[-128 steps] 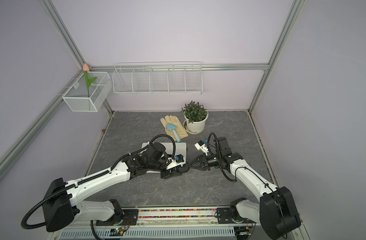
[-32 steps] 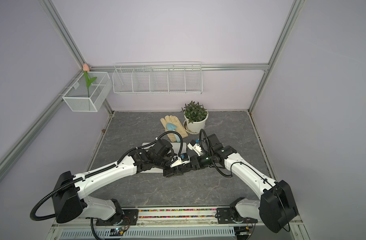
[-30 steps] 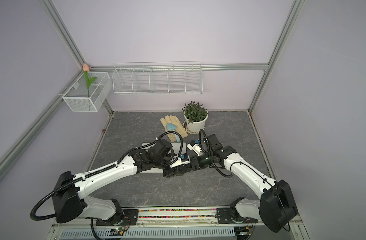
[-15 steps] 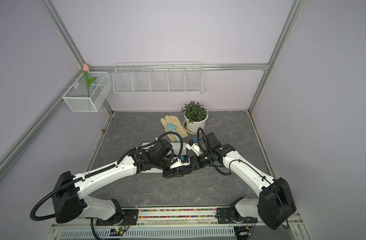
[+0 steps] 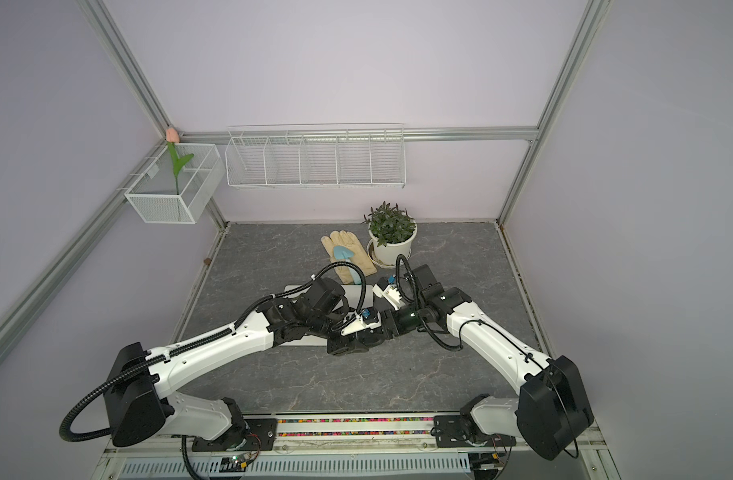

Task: Insert the wireless mouse receiver into the laptop
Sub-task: Close the lid on the mouse.

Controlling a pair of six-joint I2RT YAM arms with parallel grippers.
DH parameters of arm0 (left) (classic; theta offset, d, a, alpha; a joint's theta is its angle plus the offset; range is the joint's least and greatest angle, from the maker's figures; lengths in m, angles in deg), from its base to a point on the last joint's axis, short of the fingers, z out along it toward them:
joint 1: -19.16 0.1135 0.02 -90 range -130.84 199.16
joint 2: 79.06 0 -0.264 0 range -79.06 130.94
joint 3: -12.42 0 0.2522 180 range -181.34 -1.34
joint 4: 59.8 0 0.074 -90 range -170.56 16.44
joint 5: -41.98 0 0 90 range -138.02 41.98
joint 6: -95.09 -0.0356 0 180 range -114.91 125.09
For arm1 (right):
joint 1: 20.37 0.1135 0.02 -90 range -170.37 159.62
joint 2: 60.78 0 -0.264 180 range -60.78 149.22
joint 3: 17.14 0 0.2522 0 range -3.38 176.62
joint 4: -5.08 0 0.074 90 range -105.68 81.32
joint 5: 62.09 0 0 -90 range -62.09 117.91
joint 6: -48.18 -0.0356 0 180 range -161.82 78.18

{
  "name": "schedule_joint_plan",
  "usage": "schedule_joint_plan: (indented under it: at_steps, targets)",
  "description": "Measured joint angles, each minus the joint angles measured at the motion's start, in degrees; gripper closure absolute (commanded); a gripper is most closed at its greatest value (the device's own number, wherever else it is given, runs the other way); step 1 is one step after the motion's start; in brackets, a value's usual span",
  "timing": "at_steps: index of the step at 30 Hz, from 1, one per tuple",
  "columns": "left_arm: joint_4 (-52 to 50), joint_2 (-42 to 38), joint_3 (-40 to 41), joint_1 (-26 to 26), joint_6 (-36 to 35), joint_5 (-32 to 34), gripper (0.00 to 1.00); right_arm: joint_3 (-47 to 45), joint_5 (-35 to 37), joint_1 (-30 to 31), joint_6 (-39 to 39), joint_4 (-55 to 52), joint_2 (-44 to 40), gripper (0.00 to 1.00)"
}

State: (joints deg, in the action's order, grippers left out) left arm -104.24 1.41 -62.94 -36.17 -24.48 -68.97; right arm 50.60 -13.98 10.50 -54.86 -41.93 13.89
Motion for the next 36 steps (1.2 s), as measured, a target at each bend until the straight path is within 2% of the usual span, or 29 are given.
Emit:
schedule_joint_plan:
  at_steps: [9,23,36]
  targets:
    - [3.28,-0.02,0.04,-0.2,1.95,0.59,0.62,-1.53,1.22,-2.64,-3.98,3.89,-3.13,0.4]
    - [5.77,0.0,0.04,-0.24,5.49,3.93,0.62,-7.65,5.29,-6.75,-11.15,7.15,-14.69,0.39]
    - [6.84,1.22,0.04,-0.24,6.97,6.67,0.62,-8.66,5.44,-4.92,-12.26,7.19,-13.97,0.37]
